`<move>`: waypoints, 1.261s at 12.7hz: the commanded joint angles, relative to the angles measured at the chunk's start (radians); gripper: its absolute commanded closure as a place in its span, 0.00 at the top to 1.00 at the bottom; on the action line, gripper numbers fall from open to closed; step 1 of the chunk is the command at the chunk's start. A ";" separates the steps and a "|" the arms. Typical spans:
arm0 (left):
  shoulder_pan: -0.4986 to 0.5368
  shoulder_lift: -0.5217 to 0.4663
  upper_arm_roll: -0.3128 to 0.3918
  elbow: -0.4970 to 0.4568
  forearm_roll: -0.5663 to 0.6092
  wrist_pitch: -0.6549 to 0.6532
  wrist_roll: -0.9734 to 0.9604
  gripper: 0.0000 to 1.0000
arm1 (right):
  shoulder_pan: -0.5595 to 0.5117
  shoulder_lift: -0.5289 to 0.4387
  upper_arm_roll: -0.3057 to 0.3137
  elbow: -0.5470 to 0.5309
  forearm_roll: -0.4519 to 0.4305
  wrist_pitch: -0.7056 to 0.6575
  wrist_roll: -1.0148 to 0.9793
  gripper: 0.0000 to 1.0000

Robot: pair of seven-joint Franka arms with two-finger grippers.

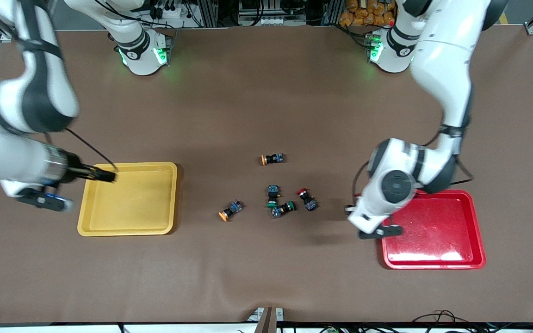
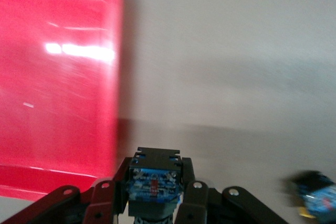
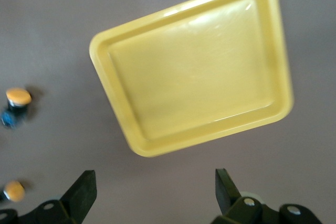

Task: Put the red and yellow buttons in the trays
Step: 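Carry the red button to the red tray while the right gripper reaches out, then release the red button in the red tray while the right gripper grasps an orange button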

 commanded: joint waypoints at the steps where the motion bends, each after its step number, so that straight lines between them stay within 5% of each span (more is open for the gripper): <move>1: 0.090 -0.015 -0.010 -0.024 0.020 -0.006 0.124 0.00 | 0.083 0.107 -0.004 0.108 0.009 0.019 0.281 1.00; 8: 0.319 0.050 -0.011 -0.022 0.078 0.088 0.494 0.00 | 0.233 0.322 -0.003 0.153 0.018 0.413 0.735 1.00; 11: 0.354 0.102 -0.011 -0.022 0.078 0.171 0.541 0.02 | 0.287 0.411 -0.004 0.234 0.017 0.441 0.831 1.00; 14: 0.367 0.097 -0.011 -0.016 0.076 0.175 0.571 0.83 | 0.342 0.486 -0.008 0.268 0.009 0.516 0.896 1.00; 16: 0.361 0.076 -0.020 -0.012 0.066 0.174 0.559 0.95 | 0.350 0.517 -0.009 0.268 0.006 0.529 0.905 1.00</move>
